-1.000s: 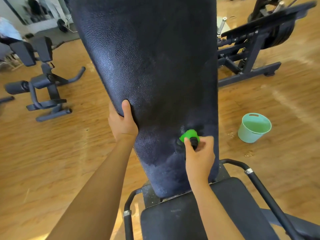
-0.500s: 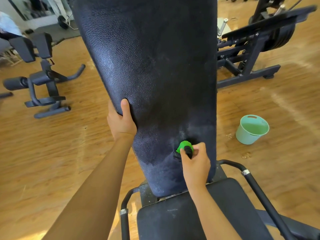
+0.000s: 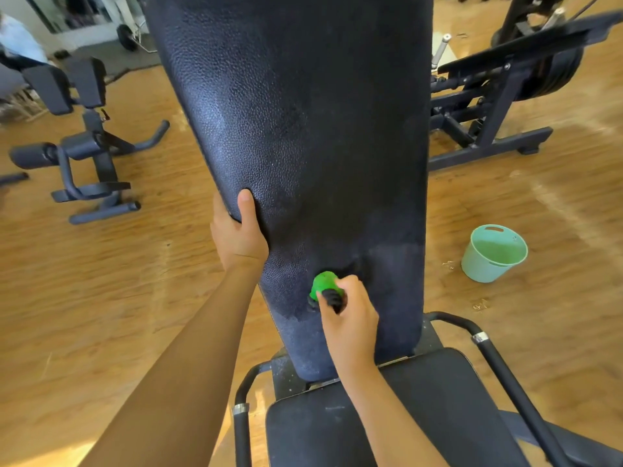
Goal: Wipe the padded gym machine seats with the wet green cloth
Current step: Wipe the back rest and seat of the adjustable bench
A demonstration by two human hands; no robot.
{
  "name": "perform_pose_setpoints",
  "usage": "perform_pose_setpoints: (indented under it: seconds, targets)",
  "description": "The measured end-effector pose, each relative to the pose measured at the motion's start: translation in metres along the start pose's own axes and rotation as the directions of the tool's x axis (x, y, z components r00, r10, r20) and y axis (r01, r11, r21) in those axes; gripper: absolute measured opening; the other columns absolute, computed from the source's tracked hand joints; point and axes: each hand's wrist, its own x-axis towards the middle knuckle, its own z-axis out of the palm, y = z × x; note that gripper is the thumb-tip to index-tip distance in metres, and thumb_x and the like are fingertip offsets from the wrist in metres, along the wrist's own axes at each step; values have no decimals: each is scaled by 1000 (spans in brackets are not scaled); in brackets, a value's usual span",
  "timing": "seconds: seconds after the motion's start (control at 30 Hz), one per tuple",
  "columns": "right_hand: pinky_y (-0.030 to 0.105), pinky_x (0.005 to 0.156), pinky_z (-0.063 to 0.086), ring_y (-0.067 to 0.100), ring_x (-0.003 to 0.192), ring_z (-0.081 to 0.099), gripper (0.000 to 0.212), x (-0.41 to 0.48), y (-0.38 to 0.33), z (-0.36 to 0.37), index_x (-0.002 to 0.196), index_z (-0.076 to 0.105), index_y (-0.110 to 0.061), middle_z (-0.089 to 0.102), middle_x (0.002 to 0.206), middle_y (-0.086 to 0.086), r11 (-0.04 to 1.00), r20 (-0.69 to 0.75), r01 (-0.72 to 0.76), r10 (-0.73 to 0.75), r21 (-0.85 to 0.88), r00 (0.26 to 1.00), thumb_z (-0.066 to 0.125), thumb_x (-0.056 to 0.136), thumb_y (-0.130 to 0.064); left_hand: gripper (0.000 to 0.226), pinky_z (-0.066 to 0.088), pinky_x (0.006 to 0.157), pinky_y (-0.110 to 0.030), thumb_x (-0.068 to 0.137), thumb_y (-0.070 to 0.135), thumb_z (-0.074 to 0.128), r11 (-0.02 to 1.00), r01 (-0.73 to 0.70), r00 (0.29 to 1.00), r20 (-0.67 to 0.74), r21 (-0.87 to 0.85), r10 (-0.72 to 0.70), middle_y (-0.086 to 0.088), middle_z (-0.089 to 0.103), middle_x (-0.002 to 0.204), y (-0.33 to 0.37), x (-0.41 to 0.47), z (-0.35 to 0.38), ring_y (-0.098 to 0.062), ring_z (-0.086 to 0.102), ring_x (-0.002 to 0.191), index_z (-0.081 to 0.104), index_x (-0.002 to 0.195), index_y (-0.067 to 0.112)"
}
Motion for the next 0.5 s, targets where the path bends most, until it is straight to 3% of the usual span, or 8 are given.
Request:
perform_pose_setpoints:
  seconds: [0.07,0.13,0.27,0.33,0.4,0.5]
  targets:
    - [26,64,47,13,78,55,17,7,1,-6,87,55,-16,60,87,-3,1000,11,-10,10,15,1000,71,84,-16,74,37,87,-9,82,57,35,1000,11,1000,4,-2,-11,4,58,109,-1,1,-1,5,49,97,56,125,1]
    - [23,70,48,10,82,57,18,26,-1,-25,90,55,-20,62,91,-5,997,-84,-42,48,72,995,72,85,-19,74,39,89,-15,82,57,36,1000,13,1000,11,-4,-13,4,58,110,-2,1,-1,3,50,99,56,126,1]
    - [25,74,53,9,85,59,20,68,-1,-58,97,53,-23,60,92,-10,971,-269,-147,195,189,943,71,87,-24,70,37,85,-6,84,54,36,1000,-2,1000,3,-1,2,5,58,108,-2,0,1,6,49,97,57,124,0]
    - [31,75,54,11,84,59,19,66,-1,-52,95,55,-20,61,91,-8,971,-306,-130,187,198,933,71,86,-24,71,35,82,-3,84,54,35,1000,-9,1000,-12,11,9,5,57,107,-4,1,1,8,48,94,57,124,0]
    - [34,74,52,14,84,59,19,50,0,-35,93,54,-22,61,90,-5,975,-288,-121,171,185,942,71,85,-24,71,35,81,-2,85,54,34,1000,-21,1000,-16,20,22,6,57,107,-6,1,1,9,47,94,56,125,-1]
    - [24,66,44,9,74,52,22,13,4,-7,85,51,-21,57,83,-5,986,-159,-125,142,113,977,72,85,-20,74,34,81,-1,84,56,34,1000,-17,1000,-15,21,18,6,57,108,-6,0,1,9,47,94,55,127,-1]
